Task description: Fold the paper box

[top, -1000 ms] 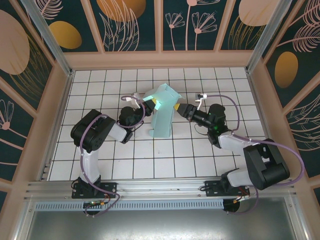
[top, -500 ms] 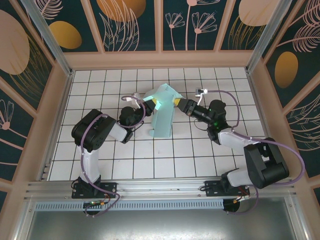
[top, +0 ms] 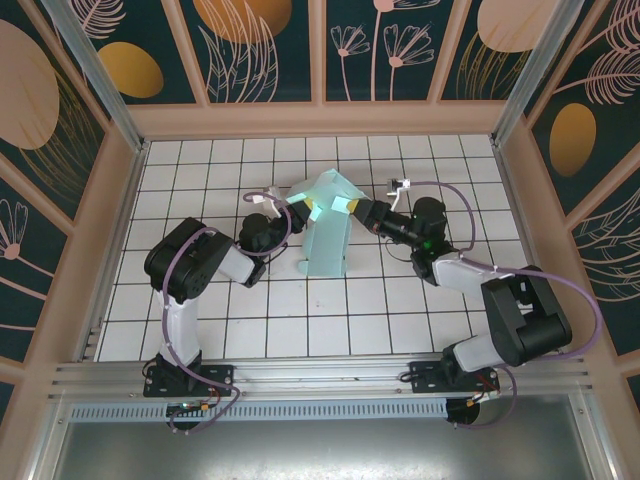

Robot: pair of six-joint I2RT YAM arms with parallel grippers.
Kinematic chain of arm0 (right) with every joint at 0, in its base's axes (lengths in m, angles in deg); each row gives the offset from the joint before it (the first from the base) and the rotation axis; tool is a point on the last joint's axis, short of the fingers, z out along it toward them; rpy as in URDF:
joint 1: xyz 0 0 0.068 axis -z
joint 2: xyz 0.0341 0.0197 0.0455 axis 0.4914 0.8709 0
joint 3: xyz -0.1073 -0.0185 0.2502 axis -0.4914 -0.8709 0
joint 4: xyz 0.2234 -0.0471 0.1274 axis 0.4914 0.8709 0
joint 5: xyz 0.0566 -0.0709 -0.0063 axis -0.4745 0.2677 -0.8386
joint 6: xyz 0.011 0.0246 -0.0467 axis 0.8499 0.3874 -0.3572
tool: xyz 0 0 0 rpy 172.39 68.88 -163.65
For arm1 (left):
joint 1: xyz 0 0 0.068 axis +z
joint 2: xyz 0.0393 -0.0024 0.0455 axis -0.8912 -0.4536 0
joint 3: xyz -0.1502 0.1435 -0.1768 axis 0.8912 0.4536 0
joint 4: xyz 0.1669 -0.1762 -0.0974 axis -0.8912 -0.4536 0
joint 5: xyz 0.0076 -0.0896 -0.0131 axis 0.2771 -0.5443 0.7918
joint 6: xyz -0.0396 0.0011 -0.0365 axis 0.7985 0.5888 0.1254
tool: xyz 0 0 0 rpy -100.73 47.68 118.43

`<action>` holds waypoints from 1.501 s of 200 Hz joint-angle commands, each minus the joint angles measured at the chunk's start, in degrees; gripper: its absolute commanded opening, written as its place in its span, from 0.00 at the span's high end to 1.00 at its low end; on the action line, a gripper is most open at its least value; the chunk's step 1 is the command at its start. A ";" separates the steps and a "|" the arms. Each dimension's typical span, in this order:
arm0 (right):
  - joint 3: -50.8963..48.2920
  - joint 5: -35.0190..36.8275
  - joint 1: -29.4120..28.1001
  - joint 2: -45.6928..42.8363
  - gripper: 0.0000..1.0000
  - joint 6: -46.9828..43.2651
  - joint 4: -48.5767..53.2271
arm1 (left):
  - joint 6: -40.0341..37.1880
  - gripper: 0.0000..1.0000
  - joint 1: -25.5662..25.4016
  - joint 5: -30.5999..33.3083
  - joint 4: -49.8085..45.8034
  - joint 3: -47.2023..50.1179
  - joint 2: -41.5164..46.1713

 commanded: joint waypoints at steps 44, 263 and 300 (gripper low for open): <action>1.84 2.54 -0.32 -1.20 0.81 -1.72 5.05 | -0.04 1.00 -0.06 -1.14 3.57 -0.84 -0.80; 21.86 30.75 -4.34 -16.29 0.37 -30.55 50.66 | -5.99 1.00 0.16 22.19 -6.19 4.86 6.06; 35.05 43.09 -14.49 -7.88 0.41 -33.76 58.07 | -7.94 1.00 0.11 28.41 -8.81 6.44 9.15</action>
